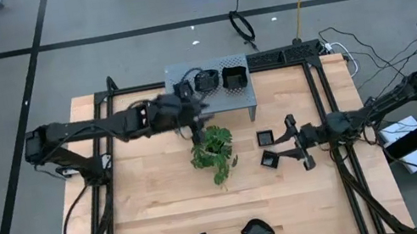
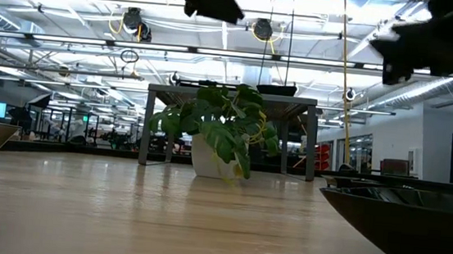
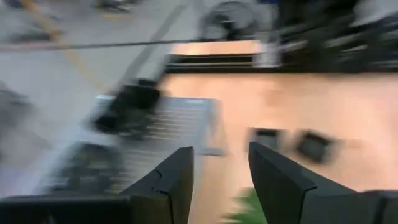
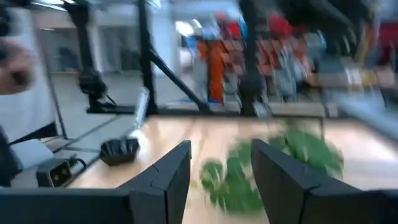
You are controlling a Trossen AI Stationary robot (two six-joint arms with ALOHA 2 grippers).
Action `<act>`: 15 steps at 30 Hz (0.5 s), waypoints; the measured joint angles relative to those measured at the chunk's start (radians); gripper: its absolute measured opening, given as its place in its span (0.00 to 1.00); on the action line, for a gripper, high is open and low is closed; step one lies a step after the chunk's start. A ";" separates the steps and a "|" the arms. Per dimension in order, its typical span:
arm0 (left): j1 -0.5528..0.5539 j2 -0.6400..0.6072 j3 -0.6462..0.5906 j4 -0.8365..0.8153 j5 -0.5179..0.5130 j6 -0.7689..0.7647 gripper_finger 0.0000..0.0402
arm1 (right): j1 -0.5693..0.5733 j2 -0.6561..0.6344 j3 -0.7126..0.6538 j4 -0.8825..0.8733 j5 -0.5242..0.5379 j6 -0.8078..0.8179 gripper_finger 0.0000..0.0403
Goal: Pick & Place Mini shaped plates
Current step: Stack the black square plate on top of the other black square plate on the shelf
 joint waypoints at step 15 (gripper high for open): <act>-0.257 0.002 0.000 -0.053 0.122 -0.194 0.40 | 0.003 0.253 0.314 -0.758 0.093 0.241 0.39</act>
